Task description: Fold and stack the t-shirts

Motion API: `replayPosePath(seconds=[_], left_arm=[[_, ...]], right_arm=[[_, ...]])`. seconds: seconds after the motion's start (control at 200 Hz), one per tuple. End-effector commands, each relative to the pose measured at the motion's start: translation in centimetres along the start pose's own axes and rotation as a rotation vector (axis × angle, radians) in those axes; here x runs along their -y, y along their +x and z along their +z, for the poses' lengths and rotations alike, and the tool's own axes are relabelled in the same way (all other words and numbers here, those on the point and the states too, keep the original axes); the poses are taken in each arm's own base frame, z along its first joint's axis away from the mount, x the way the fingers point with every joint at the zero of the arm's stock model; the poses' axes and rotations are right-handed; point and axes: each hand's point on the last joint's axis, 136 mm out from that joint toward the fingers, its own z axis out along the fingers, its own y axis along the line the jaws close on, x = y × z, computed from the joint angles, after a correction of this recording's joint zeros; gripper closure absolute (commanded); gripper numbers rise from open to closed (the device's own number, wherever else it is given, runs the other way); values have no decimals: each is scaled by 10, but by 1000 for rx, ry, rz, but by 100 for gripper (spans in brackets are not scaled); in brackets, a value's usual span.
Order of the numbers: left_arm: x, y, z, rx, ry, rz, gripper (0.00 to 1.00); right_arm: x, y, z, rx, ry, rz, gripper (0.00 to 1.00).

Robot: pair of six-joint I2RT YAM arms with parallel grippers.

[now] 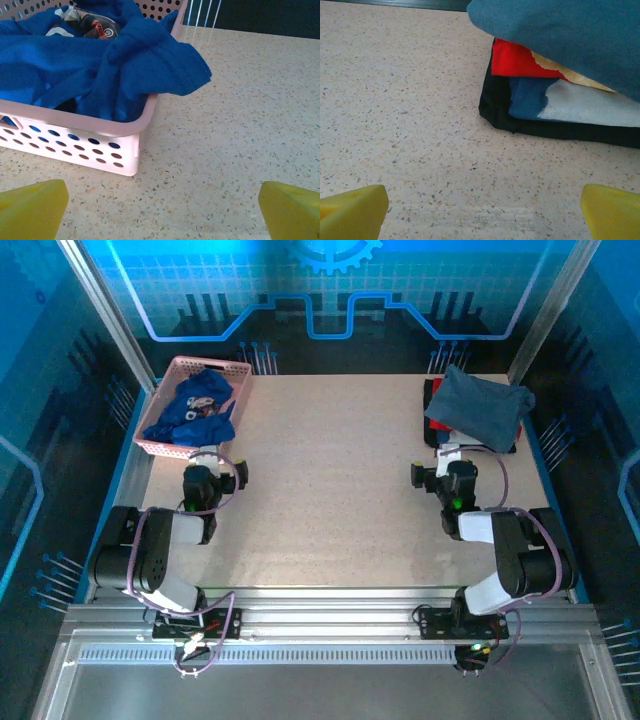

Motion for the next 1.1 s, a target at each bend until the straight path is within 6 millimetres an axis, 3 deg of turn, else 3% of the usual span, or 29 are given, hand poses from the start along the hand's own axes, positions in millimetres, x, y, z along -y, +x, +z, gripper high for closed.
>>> replayPosePath(seconds=[0.0,0.735,0.795,0.87,0.965,1.096], left_arm=[[-1,-6,2,19,-12,23,1],[0,-6,2,20,-10,24,1],[5,-17,-1,13,8,37,1],[7,-47,-13,-38,-21,31,1],[15,-88,-39,-49,-9,-13,1],[27,-132,-82,-50,23,-103,1]], right_arm=[[-3,-8,-2,33,-4,10,0],[-3,-8,-2,33,-5,13,0],[-3,-18,-3,19,-11,4,0],[-7,-38,-12,-34,-32,-16,0],[-14,-64,-38,-19,-81,13,0],[-28,-78,-73,-154,-147,82,0]])
